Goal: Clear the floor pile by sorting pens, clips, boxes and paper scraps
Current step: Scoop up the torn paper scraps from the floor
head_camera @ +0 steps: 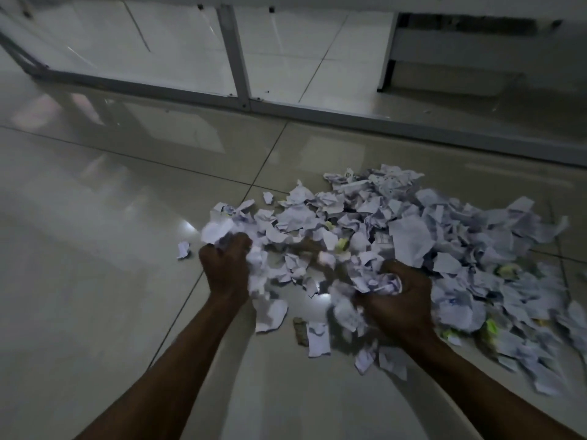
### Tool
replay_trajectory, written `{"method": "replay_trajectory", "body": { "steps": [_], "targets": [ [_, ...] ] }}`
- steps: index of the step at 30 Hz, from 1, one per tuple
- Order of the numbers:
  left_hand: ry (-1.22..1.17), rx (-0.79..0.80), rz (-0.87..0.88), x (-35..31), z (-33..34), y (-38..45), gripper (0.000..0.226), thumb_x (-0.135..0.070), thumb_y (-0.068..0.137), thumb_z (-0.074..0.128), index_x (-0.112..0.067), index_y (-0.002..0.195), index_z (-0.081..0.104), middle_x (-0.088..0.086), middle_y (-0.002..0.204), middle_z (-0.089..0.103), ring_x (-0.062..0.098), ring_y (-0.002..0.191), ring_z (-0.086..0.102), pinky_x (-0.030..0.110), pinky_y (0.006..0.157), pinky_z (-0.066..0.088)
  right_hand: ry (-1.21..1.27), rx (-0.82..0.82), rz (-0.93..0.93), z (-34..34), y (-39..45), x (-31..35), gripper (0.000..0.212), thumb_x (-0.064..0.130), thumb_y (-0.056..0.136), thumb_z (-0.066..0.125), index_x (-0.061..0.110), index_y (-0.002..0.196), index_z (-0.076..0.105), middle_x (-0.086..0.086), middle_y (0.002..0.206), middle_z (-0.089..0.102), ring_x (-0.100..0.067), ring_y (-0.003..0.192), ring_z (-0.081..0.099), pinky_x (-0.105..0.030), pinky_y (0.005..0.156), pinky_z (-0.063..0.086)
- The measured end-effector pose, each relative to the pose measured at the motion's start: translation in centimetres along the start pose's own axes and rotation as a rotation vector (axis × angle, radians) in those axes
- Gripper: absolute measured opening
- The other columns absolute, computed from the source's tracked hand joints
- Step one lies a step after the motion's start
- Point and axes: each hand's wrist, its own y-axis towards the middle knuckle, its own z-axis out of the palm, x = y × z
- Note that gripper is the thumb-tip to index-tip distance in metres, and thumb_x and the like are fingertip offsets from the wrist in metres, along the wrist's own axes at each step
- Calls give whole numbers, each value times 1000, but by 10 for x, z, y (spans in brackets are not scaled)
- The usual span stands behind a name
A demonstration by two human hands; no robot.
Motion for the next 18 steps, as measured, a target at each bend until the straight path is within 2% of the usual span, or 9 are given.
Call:
{"method": "replay_trajectory", "body": {
  "steps": [2, 4, 6, 8, 10, 12, 14, 16, 18],
  "targets": [
    [43, -118, -16, -2, -6, 27, 9, -23, 61, 61, -18, 57, 55, -1, 58, 46, 15, 58, 42, 31, 56, 33, 98, 20, 24, -1, 4, 9, 52, -5, 64, 83, 29, 50, 45, 15, 46, 53, 0, 41, 45, -12, 44, 36],
    [228, -173, -65, -2, -8, 55, 23, -31, 67, 65, -9, 70, 60, 3, 70, 55, 16, 66, 50, 27, 62, 36, 120, 31, 29, 0, 8, 15, 52, -8, 63, 81, 28, 51, 46, 14, 47, 52, 0, 42, 44, -11, 45, 35],
    [478, -115, -80, 5, -6, 80, 41, -39, 79, 64, -6, 104, 62, 4, 98, 63, 16, 94, 58, 20, 79, 38, 121, 24, 62, 1, 11, 16, 43, -2, 63, 82, 19, 51, 46, 9, 48, 50, -4, 44, 42, -18, 45, 36],
    [652, -22, -74, 14, 0, 94, 62, -49, 83, 61, -8, 127, 49, 8, 118, 60, 23, 112, 56, 29, 97, 41, 141, 25, 120, 3, 12, 17, 40, 3, 63, 83, 12, 53, 45, 5, 49, 49, -13, 45, 42, -25, 46, 37],
    [789, 37, -25, 25, 9, 96, 65, -47, 85, 64, -6, 131, 43, 12, 120, 57, 28, 115, 55, 33, 100, 40, 173, 15, 125, 2, 9, 18, 45, 1, 65, 83, 16, 51, 43, 6, 48, 46, -10, 45, 40, -21, 46, 35],
    [801, 127, 107, 32, 19, 96, 50, -34, 86, 66, -2, 121, 51, 12, 106, 61, 26, 103, 59, 23, 88, 41, 197, 18, 126, 1, 8, 18, 46, -2, 65, 82, 21, 50, 46, 8, 47, 49, -4, 44, 42, -17, 46, 35],
    [883, 278, 240, 36, 23, 94, 34, -36, 88, 57, -8, 107, 64, 9, 98, 67, 26, 96, 63, 25, 86, 45, 222, 16, 138, -1, 8, 18, 48, -7, 64, 81, 25, 47, 51, 10, 46, 51, -1, 42, 43, -16, 45, 36],
    [965, 364, 308, 42, 25, 94, 42, -45, 86, 48, -14, 106, 67, 9, 105, 69, 29, 104, 62, 37, 91, 48, 234, 17, 141, -2, 9, 17, 50, -9, 63, 80, 29, 45, 52, 11, 43, 48, 0, 41, 39, -15, 44, 34],
    [923, 390, 270, 45, 30, 80, 46, -41, 88, 56, -13, 124, 59, 11, 126, 62, 29, 118, 56, 38, 100, 43, 227, 19, 147, -2, 10, 17, 49, -4, 62, 80, 29, 44, 48, 12, 41, 42, 1, 41, 34, -14, 44, 31]
  ]
}}
